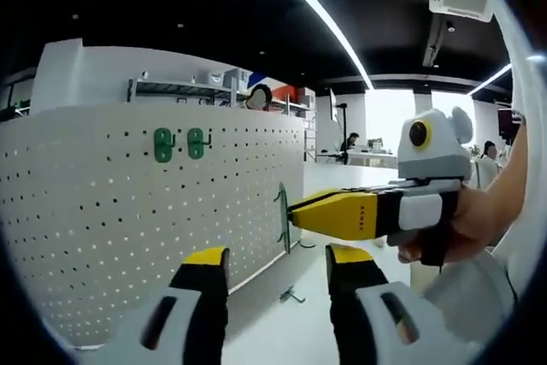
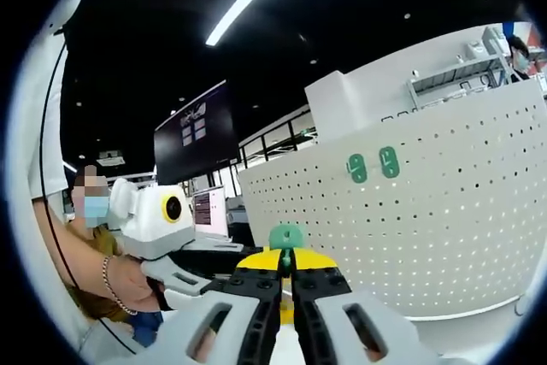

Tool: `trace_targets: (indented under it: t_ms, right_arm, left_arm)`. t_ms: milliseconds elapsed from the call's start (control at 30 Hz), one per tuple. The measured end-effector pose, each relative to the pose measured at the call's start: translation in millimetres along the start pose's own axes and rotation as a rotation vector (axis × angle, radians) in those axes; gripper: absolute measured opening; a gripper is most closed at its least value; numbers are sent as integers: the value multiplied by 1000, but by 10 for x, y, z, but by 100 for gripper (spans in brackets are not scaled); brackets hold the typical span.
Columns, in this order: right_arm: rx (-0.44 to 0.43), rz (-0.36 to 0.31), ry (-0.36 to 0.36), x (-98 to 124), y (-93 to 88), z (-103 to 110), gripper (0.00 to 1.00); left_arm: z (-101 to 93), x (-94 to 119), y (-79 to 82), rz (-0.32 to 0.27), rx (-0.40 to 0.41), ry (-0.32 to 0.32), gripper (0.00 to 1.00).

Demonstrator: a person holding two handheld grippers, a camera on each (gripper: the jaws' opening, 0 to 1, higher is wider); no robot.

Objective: Insert the hook assembly into the mounting plate slot until the hook locks in place.

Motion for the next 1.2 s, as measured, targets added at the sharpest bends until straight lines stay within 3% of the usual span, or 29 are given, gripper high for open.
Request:
trace_targets:
  t_ms: [267, 367, 533, 600, 1200]
  right_arm:
    - [-13, 6, 9, 2, -23, 4, 0]
    - [-12, 9, 10, 1, -24, 7, 0]
    - [0, 6, -1, 0, -17, -3, 1]
    - [66, 5, -19, -1, 12, -63, 1]
    - [154, -15, -139, -135, 254, -451, 1]
  left_arm:
    - [-4, -8, -70, 29, -18, 10, 88]
    - [6, -7, -74, 28, -26, 19, 94]
    - [2, 6, -103, 43, -30, 16, 92]
    - [-5, 14, -104, 43, -30, 16, 91]
    - [62, 168, -176, 60, -15, 58, 84]
Point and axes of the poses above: the point that each gripper's makers call its tool centre point, and the gripper's own axes: x roughly backward along the fingers, z roughly to its left, y roughly out of its top, the point moved 6 cm from there along x, roughly backward along the fingers, and after that the axes turned 12 degrees about -z, right-handed, at the moved point
